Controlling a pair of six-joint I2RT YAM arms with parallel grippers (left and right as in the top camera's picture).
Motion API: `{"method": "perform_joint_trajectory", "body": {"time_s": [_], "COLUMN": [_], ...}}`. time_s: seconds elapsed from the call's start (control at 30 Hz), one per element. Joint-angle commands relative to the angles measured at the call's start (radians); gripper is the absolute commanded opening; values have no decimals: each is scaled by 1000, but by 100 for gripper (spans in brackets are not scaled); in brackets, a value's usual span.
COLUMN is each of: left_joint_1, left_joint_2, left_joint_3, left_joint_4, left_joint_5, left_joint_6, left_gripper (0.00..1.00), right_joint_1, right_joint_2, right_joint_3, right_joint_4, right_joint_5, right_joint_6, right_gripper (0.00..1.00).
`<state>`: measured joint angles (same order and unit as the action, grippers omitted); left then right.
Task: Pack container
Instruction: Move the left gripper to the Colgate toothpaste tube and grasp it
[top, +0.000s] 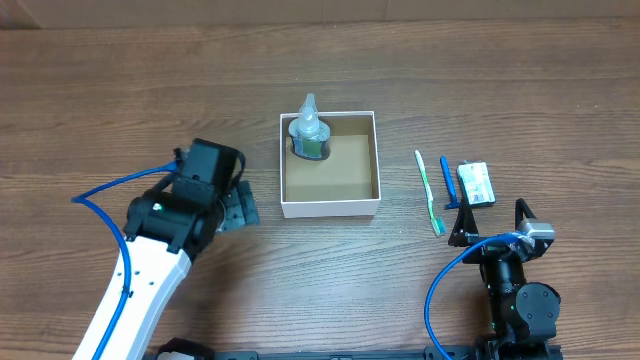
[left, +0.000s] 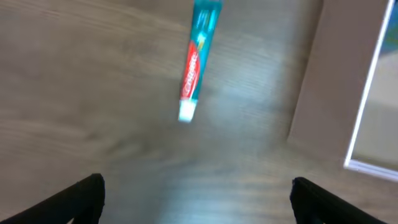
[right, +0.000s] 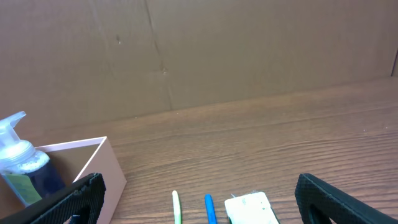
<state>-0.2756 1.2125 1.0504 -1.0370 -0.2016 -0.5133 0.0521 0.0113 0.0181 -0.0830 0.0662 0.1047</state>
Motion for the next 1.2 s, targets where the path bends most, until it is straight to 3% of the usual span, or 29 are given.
{"method": "perform_joint_trajectory", "body": {"time_s": [0.0,0.3,0.53,0.6,0.63,0.7,0.97,1.1,1.17], "left_joint_1": [77,112,112,113,113,114,172,199,199], "left_joint_2": [29,243,440,482,497,525,630,631,631], "left_joint_3": [-24,-56,-56,-56,-56,-56,-56,-56,-56], "left_joint_4": [82,246,355,384,393,412,493,484,471], "left_joint_5": [67,69,72,72,72,72,180,185,185], "left_joint_6": [93,271,290,302,314,333,380,379,379], "left_gripper": [88,87,83,76,66,55,44,32,18], "right_joint_1": [-2,-2,-2,-2,-2,-2,-2,-2,-2], "right_joint_2": [-7,-7,-7,-7,-7,-7,-7,-7,-7], "right_joint_3": [-10,-10,-10,-10,-10,-10,-10,-10,-10], "right_joint_4": [5,5,5,5,5,5,5,5,5], "right_joint_5": [-1,-1,-1,-1,-1,-1,-1,-1,-1], "right_joint_6": [-1,-1,-1,-1,-1,-1,-1,-1,-1], "right_gripper": [100,100,100,100,100,100,100,100,100]}}
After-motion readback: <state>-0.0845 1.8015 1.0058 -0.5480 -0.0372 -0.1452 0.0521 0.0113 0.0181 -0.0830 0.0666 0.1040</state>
